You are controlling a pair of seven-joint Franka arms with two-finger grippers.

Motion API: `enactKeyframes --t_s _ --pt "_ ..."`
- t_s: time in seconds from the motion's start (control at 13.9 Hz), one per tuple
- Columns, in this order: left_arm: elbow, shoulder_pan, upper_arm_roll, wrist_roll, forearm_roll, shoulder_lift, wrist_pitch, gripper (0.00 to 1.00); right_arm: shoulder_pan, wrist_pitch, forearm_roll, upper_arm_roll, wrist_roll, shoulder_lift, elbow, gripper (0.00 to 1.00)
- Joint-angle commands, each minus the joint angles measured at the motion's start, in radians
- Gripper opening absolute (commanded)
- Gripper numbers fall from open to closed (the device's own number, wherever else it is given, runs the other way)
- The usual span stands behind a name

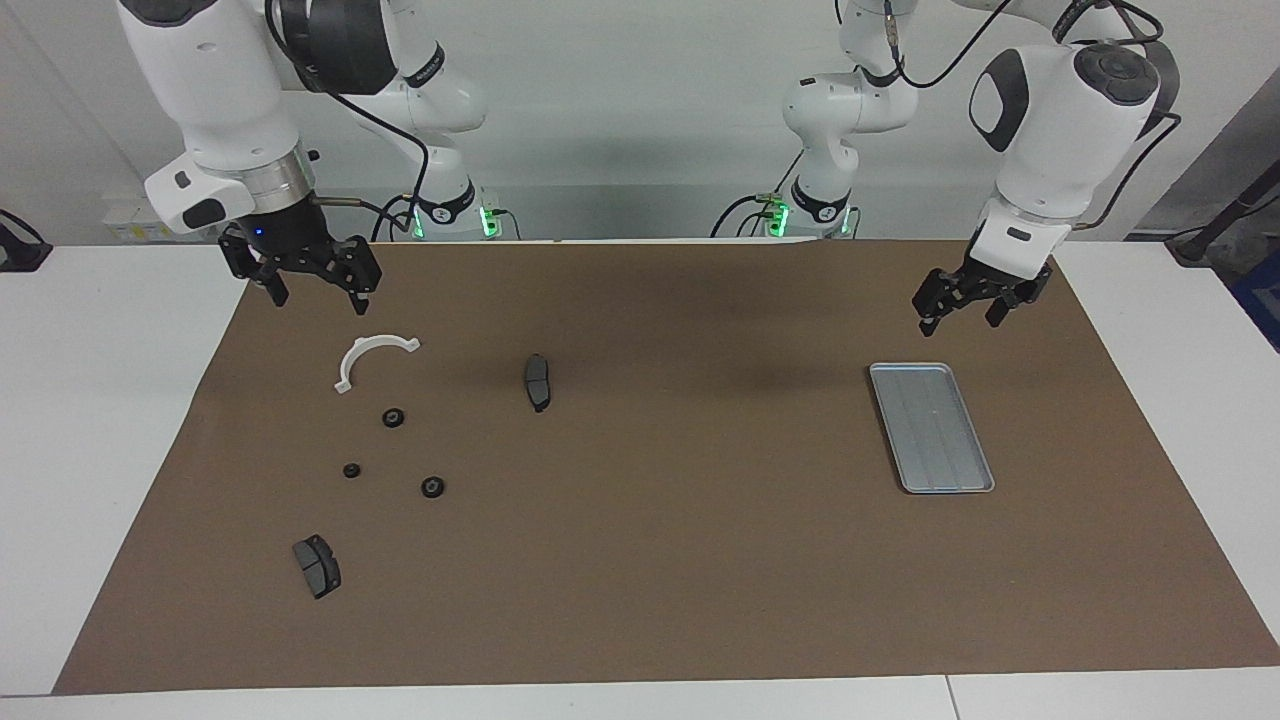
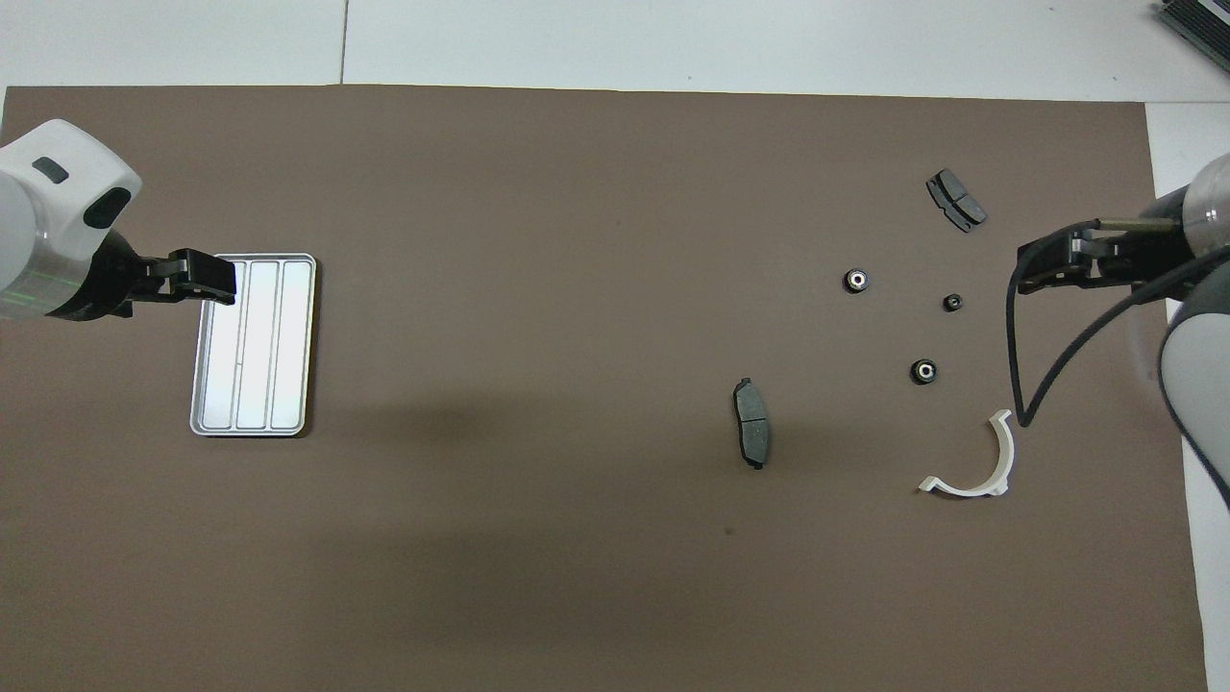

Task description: Place bearing gear from tray to pile

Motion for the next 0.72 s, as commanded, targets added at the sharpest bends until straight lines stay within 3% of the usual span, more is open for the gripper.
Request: enactKeyframes --t_s 0.0,0.65 --pt "-0.028 0.009 -0.003 0.003 -0.011 -0.028 0.002 1.0 -0.024 -0.029 0.062 0.007 -0.034 -0.048 -0.069 1.0" --pt "-0.028 0.009 -0.003 0.003 -0.011 -0.028 0.002 1.0 -0.007 -0.001 0.058 0.015 -0.036 -0.061 -0.091 1.0"
